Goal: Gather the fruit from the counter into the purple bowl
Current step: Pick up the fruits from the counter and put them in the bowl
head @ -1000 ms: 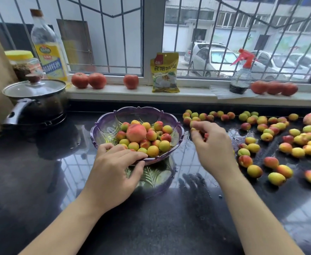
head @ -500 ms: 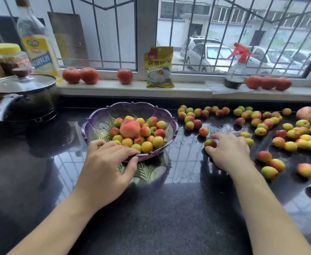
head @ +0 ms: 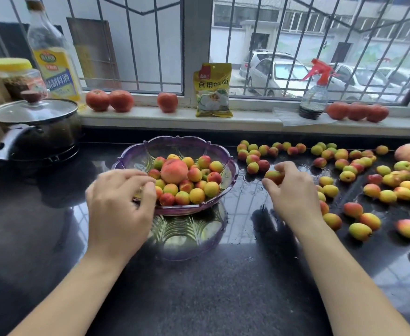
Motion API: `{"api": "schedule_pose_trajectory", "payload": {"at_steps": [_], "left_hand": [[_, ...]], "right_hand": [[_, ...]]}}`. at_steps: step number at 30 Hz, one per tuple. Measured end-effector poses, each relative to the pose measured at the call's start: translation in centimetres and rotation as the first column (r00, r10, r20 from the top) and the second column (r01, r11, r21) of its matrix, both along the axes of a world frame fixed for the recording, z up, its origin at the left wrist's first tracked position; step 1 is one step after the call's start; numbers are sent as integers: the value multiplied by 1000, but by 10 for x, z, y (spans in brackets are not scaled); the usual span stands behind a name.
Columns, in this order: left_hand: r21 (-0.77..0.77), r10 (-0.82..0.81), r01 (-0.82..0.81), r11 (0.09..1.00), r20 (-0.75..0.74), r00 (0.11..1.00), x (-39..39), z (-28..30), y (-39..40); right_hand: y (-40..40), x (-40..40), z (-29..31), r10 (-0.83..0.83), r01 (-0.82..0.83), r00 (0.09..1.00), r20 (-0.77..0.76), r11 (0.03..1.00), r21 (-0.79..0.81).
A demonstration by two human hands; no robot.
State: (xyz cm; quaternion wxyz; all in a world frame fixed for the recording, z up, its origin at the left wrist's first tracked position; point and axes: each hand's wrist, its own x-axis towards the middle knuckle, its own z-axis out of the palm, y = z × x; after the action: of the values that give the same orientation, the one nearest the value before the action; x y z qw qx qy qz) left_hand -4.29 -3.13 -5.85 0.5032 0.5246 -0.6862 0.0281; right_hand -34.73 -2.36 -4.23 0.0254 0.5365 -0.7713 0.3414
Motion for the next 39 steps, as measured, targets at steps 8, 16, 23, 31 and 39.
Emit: {"api": "schedule_pose_trajectory", "payload": {"at_steps": [8, 16, 23, 31, 39], "left_hand": [[130, 39, -19, 991, -150, 988, 14, -5, -16], [-127, -52, 44, 991, -61, 997, 9, 4, 4], [11, -108, 110, 994, -82, 991, 18, -4, -8], [128, -147, 145, 981, 4, 989, 6, -15, -12], [30, -99, 96, 995, 123, 987, -8, -14, 2]], "right_hand": [[11, 57, 27, 349, -327, 935, 60, 916, -234], [-39, 128, 46, 440, -359, 882, -168, 859, 365], [-29, 127, 42, 323, -288, 926, -197, 939, 187], [30, 35, -2, 41, -39, 999, 5, 974, -223], [28, 3, -14, -170, 231, 961, -216, 926, 298]]}}
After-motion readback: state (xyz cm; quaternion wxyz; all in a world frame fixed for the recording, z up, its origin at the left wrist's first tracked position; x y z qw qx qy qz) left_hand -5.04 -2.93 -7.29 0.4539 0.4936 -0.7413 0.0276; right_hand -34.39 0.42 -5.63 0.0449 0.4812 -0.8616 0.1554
